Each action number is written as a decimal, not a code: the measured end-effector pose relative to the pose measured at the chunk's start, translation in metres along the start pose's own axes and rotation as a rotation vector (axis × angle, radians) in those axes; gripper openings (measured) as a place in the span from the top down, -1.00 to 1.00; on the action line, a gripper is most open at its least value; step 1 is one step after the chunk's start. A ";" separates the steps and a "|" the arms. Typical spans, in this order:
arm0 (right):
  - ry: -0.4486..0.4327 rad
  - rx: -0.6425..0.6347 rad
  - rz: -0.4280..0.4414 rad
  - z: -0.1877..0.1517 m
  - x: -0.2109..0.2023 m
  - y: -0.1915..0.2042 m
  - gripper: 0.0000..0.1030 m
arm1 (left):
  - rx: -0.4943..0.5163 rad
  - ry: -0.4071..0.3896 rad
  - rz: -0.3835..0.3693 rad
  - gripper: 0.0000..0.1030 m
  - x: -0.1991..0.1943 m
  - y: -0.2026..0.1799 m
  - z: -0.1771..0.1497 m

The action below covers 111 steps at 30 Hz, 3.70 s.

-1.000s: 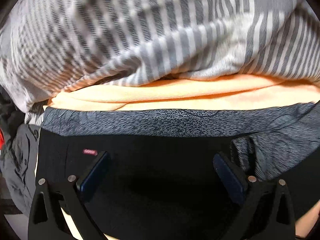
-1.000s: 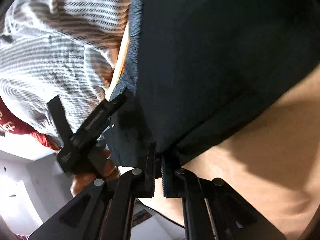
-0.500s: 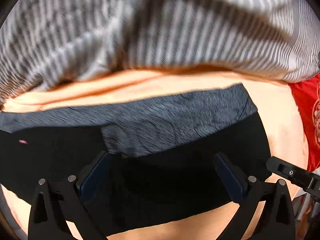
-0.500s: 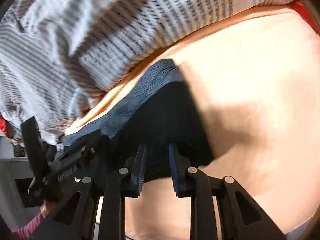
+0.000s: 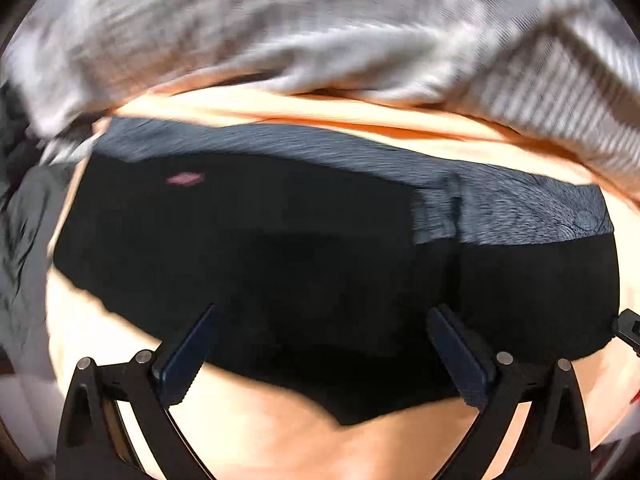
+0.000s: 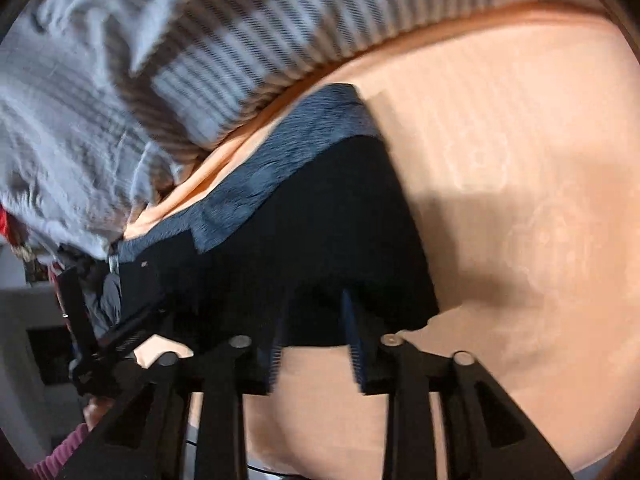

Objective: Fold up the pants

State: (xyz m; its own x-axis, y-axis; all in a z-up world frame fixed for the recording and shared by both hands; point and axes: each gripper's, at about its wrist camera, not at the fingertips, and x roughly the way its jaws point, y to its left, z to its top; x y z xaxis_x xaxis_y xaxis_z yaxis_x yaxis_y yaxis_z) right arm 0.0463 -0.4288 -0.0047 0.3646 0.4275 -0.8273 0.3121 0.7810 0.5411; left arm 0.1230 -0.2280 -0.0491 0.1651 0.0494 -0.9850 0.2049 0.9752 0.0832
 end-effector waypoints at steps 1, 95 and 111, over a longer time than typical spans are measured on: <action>0.002 -0.022 -0.001 -0.002 -0.001 0.007 0.07 | -0.035 0.009 0.005 -1.00 -0.004 0.013 -0.005; 0.481 -0.507 0.330 0.011 0.117 0.362 0.81 | 0.135 -0.456 -0.001 0.36 -0.082 0.108 -0.009; 0.280 -0.184 0.512 0.027 -0.008 0.176 0.81 | 0.501 -0.496 -0.081 0.36 -0.132 -0.084 -0.044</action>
State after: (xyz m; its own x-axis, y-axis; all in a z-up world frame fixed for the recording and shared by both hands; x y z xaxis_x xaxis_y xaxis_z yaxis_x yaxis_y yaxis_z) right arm 0.1225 -0.3071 0.1014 0.1762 0.8534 -0.4906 -0.0081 0.4996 0.8662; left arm 0.0418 -0.3066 0.0672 0.5256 -0.2396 -0.8163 0.6350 0.7490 0.1890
